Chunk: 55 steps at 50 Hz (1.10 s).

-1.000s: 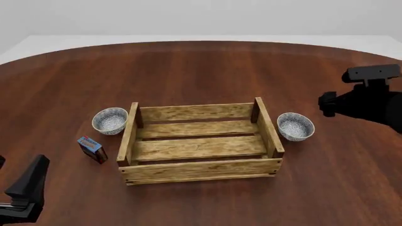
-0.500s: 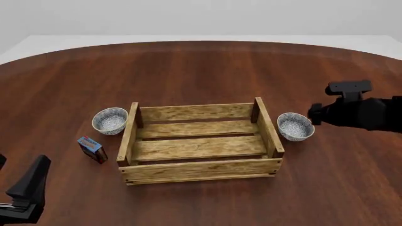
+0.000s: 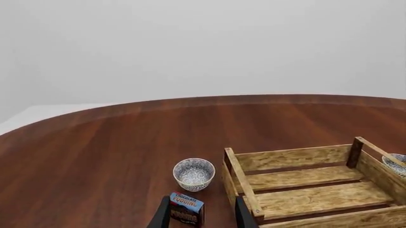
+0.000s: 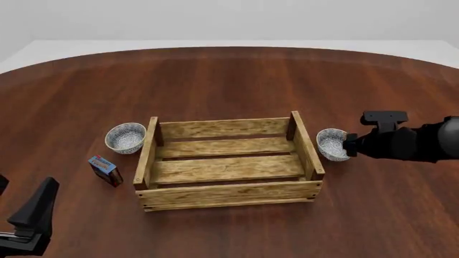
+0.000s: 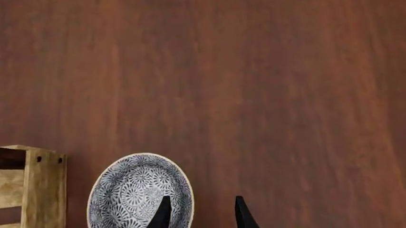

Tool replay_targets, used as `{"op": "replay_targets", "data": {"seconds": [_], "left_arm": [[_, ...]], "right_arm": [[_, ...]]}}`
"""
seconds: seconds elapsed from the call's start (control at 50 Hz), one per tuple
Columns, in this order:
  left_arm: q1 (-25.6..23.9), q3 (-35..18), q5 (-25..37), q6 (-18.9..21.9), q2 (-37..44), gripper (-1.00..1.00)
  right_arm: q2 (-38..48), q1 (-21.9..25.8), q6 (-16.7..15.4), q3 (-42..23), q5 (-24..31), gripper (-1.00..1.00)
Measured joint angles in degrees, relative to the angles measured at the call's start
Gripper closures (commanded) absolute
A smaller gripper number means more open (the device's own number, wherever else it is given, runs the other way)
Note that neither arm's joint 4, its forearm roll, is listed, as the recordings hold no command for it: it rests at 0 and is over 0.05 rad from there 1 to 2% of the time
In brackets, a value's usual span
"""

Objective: Stack the right bowl on the left bowl and place them in the tray.

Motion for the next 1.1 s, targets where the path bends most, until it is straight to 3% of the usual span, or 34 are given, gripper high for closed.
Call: {"op": "replay_targets", "data": {"seconds": [0.36,0.38,0.78,1.1], "left_arm": [[-0.31,-0.01,0.27,-0.04,0.00,-1.00],[-0.33,-0.01,0.27,-0.04,0.00,-1.00],[-0.66,-0.03,0.39,-0.12,0.01,-1.00],[-0.73,0.00,0.33,-0.11,0.00,-1.00]], "right_arm": [[3.37,0.59,0.77,0.79,-4.09,-1.00],[3.39,0.58,0.76,0.86,-4.29,1.00],[0.44,0.97,1.57,3.29,-5.44,1.00],[-8.22,0.47,1.43,6.66,-3.07,1.00]]}}
